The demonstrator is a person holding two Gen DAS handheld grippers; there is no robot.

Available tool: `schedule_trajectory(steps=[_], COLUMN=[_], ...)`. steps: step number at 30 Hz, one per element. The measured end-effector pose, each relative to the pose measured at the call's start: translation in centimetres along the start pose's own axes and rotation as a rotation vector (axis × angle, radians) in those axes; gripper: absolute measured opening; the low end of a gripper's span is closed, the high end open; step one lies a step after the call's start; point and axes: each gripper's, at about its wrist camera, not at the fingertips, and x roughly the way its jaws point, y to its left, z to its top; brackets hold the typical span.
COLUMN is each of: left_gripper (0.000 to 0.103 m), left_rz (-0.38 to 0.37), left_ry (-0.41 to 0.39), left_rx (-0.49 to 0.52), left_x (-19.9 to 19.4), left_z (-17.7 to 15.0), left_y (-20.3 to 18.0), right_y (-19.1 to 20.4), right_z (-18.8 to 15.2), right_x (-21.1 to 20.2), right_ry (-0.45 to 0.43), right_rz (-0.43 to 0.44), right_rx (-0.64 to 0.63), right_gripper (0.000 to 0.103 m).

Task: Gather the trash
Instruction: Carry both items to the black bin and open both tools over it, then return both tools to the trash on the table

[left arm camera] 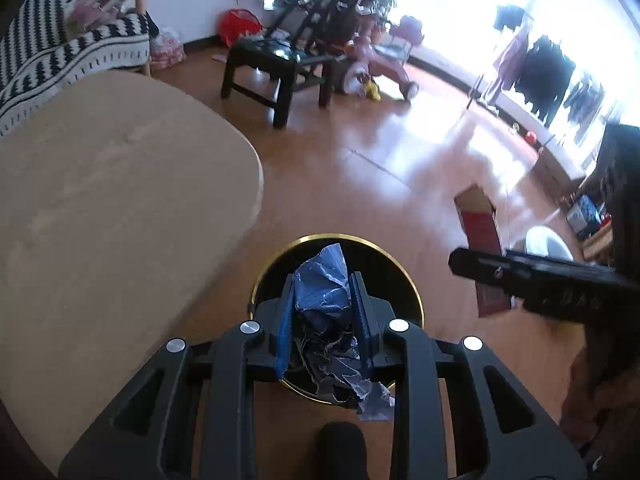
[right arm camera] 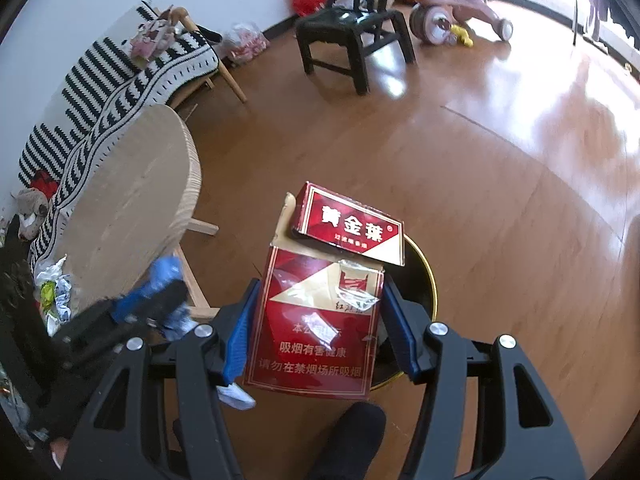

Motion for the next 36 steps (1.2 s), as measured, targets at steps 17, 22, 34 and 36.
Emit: schedule_trajectory(steps=[17, 22, 34, 36], left_gripper=[0.043, 0.061, 0.089, 0.091], left_rz=[-0.011, 0.007, 0.165, 0.205], left_ry=[0.006, -0.014, -0.143, -0.162], left_rx=[0.002, 0.012, 0.064, 0.038], left_x=[1.8, 1.1, -8.7, -11.0], left_z=[0.4, 0.6, 0.0, -0.5], left_y=[-0.4, -0.2, 4.6, 6.9], right_y=[0.5, 1.0, 12.9, 16.2], right_z=[0.9, 1.2, 2.2, 2.0], right_x=[0.1, -0.8, -4.0, -3.9], right_ry=[-0.016, -0.047, -0.15, -0.153], right_rz=[-0.002, 0.004, 0.103, 0.131], right_rx=[0.009, 0.017, -0.186, -0.244], right_gripper=[0.071, 0.074, 0.087, 0.088])
